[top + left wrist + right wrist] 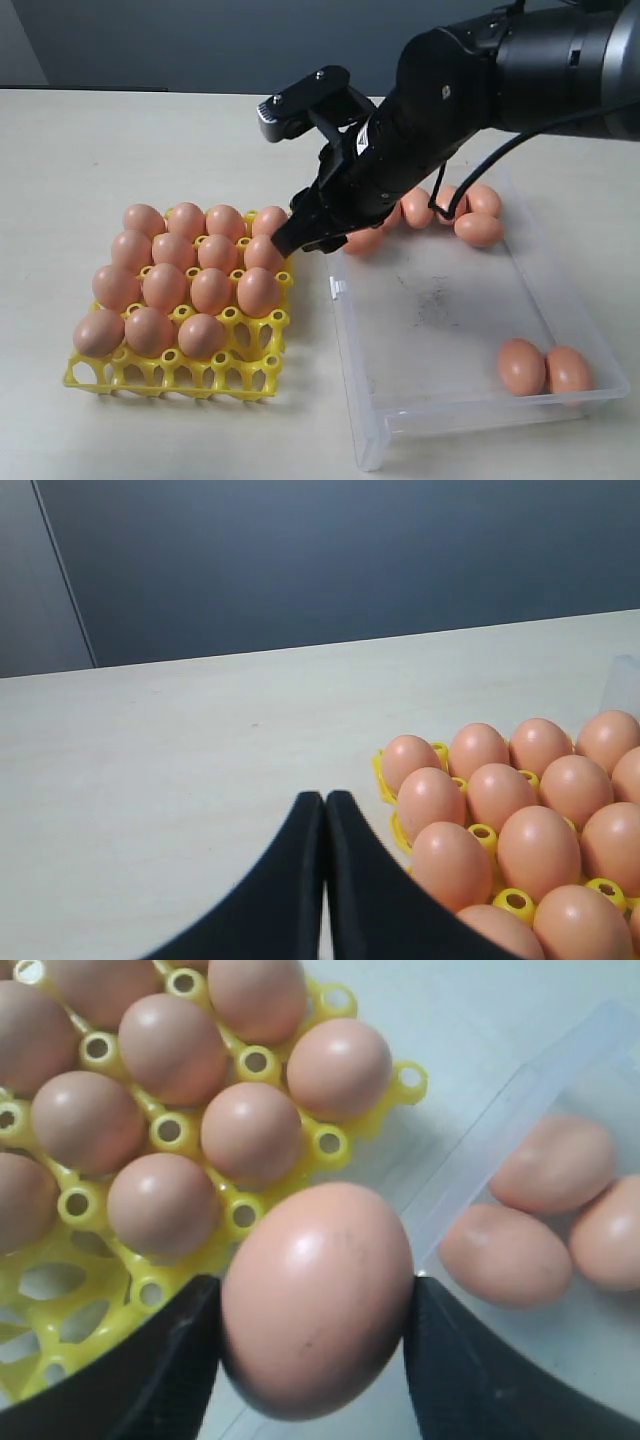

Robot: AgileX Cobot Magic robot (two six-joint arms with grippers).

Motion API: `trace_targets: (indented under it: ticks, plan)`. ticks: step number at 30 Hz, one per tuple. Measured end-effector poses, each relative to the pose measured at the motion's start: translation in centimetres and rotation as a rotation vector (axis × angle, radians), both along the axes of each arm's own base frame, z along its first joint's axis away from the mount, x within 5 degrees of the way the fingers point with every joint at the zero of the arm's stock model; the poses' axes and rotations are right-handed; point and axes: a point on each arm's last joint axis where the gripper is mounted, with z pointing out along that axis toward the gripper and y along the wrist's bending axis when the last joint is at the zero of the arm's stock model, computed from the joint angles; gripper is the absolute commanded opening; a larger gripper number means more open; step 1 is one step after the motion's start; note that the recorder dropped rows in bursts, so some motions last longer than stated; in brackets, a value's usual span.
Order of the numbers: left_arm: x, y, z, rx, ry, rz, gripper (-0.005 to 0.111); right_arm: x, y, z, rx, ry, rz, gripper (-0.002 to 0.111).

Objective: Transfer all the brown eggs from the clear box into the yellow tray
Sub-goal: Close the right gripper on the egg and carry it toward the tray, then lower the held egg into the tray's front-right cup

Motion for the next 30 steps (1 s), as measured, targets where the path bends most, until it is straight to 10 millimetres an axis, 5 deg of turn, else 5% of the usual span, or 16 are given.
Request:
trace_targets:
  ticks: [30]
  plan:
    - [0.0,0.0,0.0,0.000,0.000,0.000,0.000,0.2,-0.6,0.9,-0.029,-0.104,-0.022,0.000]
